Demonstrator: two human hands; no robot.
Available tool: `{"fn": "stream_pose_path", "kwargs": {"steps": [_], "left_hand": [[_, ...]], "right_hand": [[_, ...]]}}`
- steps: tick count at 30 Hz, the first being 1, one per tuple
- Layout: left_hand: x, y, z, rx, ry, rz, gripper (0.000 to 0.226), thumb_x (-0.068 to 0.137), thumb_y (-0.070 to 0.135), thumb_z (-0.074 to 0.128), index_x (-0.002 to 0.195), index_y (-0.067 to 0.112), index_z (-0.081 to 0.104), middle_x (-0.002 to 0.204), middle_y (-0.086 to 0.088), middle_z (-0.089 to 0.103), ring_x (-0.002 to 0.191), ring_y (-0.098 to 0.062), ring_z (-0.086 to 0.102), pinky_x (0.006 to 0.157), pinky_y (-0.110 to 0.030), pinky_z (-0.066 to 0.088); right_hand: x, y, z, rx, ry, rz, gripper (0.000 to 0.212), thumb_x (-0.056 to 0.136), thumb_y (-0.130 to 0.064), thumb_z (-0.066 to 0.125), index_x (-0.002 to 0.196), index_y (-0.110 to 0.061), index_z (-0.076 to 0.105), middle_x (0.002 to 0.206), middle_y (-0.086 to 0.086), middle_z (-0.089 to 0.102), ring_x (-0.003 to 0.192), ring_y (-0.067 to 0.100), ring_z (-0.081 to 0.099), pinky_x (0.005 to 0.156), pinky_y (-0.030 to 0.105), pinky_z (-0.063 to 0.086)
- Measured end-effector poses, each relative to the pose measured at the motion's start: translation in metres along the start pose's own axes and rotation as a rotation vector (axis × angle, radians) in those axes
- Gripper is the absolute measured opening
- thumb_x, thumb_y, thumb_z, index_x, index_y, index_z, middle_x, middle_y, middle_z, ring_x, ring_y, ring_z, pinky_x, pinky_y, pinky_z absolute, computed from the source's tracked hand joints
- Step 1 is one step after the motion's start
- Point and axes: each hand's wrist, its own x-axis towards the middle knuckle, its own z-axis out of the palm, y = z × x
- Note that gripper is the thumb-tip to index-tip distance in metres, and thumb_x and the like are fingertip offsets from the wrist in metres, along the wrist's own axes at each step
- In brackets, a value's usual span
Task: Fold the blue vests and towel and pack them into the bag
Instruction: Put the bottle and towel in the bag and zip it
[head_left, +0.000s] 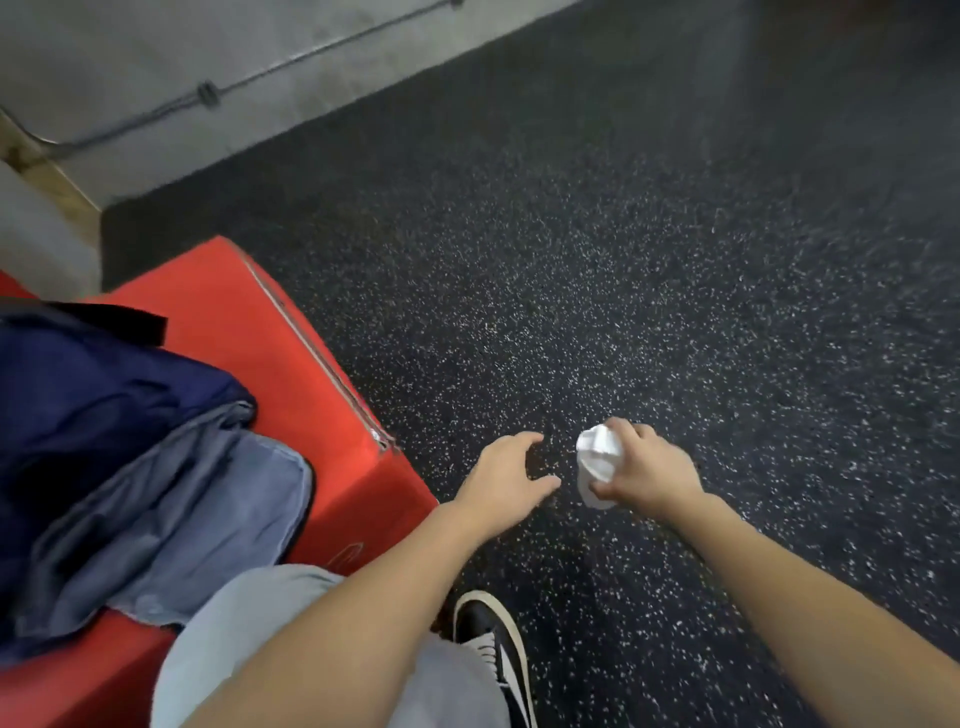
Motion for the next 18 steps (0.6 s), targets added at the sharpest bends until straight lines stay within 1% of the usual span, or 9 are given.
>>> {"fn": "stream_pose_path", "kwargs": {"steps": [3, 4, 6, 7, 10, 12, 14, 16, 18], "left_hand": [[-0.036, -0.003, -0.057, -0.005, 0.139, 0.042, 0.065, 0.085, 0.041, 0.074, 0.144, 0.025, 0.05, 0.134, -0.001, 0.058, 0.111, -0.017, 0.06, 0.102, -0.035, 0.048], [-0.05, -0.007, -0.078, 0.007, 0.191, 0.059, 0.063, 0.085, 0.039, 0.075, 0.142, 0.024, 0.052, 0.13, -0.001, 0.06, 0.106, -0.016, 0.061, 0.1, -0.031, 0.047], [-0.08, -0.019, -0.121, 0.026, 0.295, 0.064, 0.059, 0.084, 0.034, 0.076, 0.138, 0.021, 0.057, 0.126, -0.004, 0.063, 0.098, -0.016, 0.063, 0.093, -0.023, 0.044], [-0.096, -0.026, -0.142, 0.028, 0.35, 0.061, 0.057, 0.083, 0.031, 0.077, 0.136, 0.02, 0.059, 0.124, -0.005, 0.065, 0.097, -0.016, 0.063, 0.09, -0.022, 0.043], [-0.151, -0.057, -0.207, 0.055, 0.505, 0.053, 0.052, 0.08, 0.023, 0.078, 0.13, 0.019, 0.064, 0.122, -0.004, 0.067, 0.097, -0.018, 0.064, 0.095, -0.026, 0.045], [-0.186, -0.085, -0.245, 0.115, 0.594, 0.042, 0.046, 0.078, 0.018, 0.077, 0.124, 0.018, 0.07, 0.119, -0.003, 0.069, 0.102, -0.018, 0.064, 0.097, -0.025, 0.044], [-0.214, -0.117, -0.276, 0.238, 0.64, 0.017, 0.039, 0.077, 0.018, 0.075, 0.116, 0.019, 0.074, 0.12, -0.006, 0.069, 0.114, -0.024, 0.06, 0.101, -0.031, 0.042], [-0.232, -0.151, -0.301, 0.354, 0.638, -0.075, 0.033, 0.078, 0.021, 0.073, 0.11, 0.025, 0.076, 0.128, -0.009, 0.059, 0.124, -0.03, 0.05, 0.106, -0.034, 0.037], [-0.241, -0.178, -0.315, 0.388, 0.587, -0.199, 0.027, 0.082, 0.023, 0.074, 0.108, 0.031, 0.076, 0.134, -0.009, 0.048, 0.13, -0.029, 0.04, 0.111, -0.036, 0.033]], "right_hand": [[-0.027, -0.058, -0.06, 0.018, 0.112, -0.133, 0.091, 0.066, -0.063, 0.07, 0.142, -0.032, 0.032, 0.133, 0.001, 0.053, 0.101, 0.027, 0.064, 0.081, 0.038, 0.052], [-0.036, -0.08, -0.079, 0.031, 0.151, -0.178, 0.089, 0.067, -0.062, 0.071, 0.142, -0.032, 0.033, 0.134, 0.001, 0.052, 0.102, 0.027, 0.063, 0.079, 0.037, 0.05], [-0.056, -0.123, -0.111, 0.066, 0.214, -0.268, 0.087, 0.067, -0.061, 0.072, 0.14, -0.033, 0.034, 0.135, -0.001, 0.051, 0.103, 0.028, 0.063, 0.078, 0.036, 0.046], [-0.066, -0.145, -0.124, 0.095, 0.237, -0.304, 0.086, 0.067, -0.062, 0.073, 0.139, -0.035, 0.034, 0.135, -0.003, 0.05, 0.104, 0.028, 0.063, 0.079, 0.037, 0.046], [-0.097, -0.213, -0.149, 0.206, 0.291, -0.425, 0.083, 0.065, -0.066, 0.072, 0.135, -0.041, 0.035, 0.129, -0.009, 0.051, 0.107, 0.022, 0.06, 0.084, 0.037, 0.044], [-0.114, -0.257, -0.153, 0.272, 0.315, -0.518, 0.083, 0.063, -0.068, 0.073, 0.133, -0.04, 0.038, 0.124, -0.014, 0.052, 0.114, 0.016, 0.057, 0.091, 0.036, 0.045], [-0.129, -0.298, -0.149, 0.3, 0.305, -0.615, 0.084, 0.062, -0.066, 0.076, 0.133, -0.04, 0.04, 0.128, -0.014, 0.053, 0.119, 0.012, 0.054, 0.098, 0.037, 0.046], [-0.14, -0.333, -0.139, 0.334, 0.266, -0.683, 0.082, 0.063, -0.062, 0.08, 0.133, -0.042, 0.041, 0.129, -0.016, 0.053, 0.118, 0.008, 0.053, 0.098, 0.035, 0.046], [-0.146, -0.363, -0.124, 0.361, 0.229, -0.726, 0.08, 0.061, -0.065, 0.079, 0.129, -0.046, 0.042, 0.125, -0.02, 0.053, 0.113, 0.006, 0.055, 0.096, 0.033, 0.047]]}}
